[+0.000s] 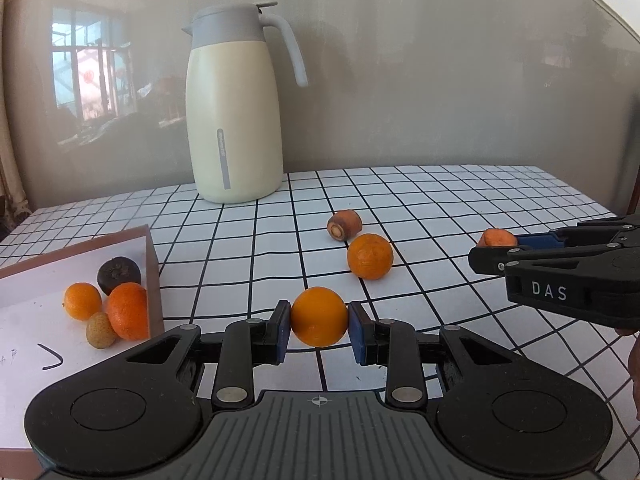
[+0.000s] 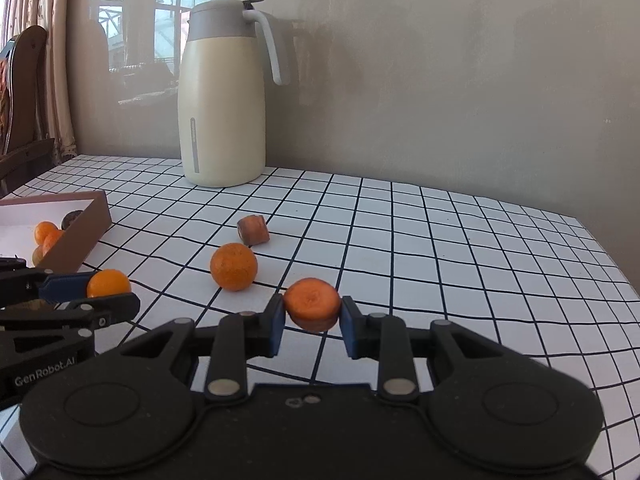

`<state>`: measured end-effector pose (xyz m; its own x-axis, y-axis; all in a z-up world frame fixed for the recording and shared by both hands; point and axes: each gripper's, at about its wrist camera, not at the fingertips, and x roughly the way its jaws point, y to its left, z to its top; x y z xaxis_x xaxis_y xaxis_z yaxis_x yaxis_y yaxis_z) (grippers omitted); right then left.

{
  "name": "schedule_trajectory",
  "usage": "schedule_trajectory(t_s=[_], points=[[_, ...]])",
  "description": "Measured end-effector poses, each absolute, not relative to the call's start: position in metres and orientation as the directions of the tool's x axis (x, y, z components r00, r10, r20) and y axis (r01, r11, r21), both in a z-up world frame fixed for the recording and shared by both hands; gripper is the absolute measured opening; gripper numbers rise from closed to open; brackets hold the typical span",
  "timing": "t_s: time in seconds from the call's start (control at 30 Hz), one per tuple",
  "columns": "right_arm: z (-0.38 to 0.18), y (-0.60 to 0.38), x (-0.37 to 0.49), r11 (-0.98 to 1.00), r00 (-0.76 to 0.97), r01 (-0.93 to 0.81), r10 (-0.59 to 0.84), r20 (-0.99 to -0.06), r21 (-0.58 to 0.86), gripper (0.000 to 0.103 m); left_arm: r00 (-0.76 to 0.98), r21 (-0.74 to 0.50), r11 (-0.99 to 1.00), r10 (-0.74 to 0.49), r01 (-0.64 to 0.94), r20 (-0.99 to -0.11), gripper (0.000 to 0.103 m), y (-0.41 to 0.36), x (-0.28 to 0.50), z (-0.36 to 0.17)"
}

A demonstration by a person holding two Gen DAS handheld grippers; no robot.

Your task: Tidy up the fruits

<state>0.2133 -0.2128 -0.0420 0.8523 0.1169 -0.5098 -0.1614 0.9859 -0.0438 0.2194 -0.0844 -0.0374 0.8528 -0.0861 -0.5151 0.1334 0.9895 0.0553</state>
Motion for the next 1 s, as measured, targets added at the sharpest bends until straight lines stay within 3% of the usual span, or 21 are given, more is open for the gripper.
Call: schedule_trajectory(t_s=[0.27,1.0], points=[[-0.026,-0.211,0.176,0.986,0.876,-0.166,0.133,-0.464,-0.031,0.021,0.896,0.073,0.991,-0.070,0.113,-0.438,0.031,-0.076,0.186,-0.020],[-0.009,-0.156,0.100,0.942,0.885,-0.320,0.259,-0.386,-0.102,0.021,0.932,0.083,0.996,-0.005,0.038,-0.362,0.031,-0.015,0.096,-0.002]])
